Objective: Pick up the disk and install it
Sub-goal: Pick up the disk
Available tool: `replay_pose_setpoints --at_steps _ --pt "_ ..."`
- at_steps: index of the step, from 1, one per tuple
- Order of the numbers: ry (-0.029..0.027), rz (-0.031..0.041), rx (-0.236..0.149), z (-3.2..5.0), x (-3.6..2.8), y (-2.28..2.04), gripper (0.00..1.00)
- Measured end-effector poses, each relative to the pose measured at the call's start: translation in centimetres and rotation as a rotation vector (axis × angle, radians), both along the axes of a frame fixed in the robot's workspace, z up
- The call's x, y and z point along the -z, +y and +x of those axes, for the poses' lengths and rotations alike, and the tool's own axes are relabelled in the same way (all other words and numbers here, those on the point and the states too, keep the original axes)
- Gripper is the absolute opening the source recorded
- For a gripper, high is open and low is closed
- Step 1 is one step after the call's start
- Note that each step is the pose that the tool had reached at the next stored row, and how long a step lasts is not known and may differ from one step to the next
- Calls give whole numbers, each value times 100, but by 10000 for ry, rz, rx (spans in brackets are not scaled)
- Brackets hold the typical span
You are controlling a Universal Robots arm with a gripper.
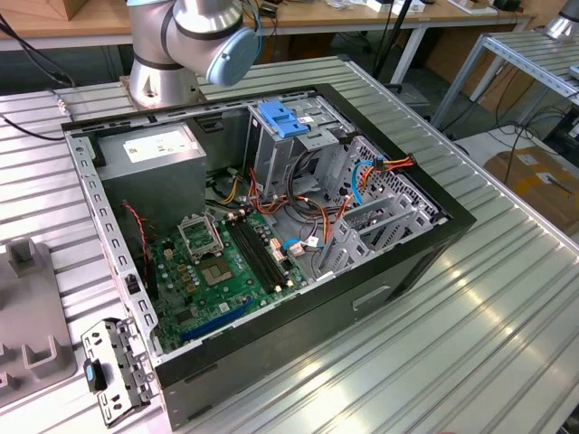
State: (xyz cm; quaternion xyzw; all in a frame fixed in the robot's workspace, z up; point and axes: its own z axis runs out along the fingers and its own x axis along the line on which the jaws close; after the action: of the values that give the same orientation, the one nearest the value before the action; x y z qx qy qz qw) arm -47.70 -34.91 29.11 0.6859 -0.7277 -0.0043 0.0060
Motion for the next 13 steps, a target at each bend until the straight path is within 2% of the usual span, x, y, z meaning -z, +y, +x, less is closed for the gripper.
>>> replay_pose_setpoints --at_steps 5,13 --pt "-5 0 0 0 2 -39 45" --pt "-6 0 0 0 4 -8 45"
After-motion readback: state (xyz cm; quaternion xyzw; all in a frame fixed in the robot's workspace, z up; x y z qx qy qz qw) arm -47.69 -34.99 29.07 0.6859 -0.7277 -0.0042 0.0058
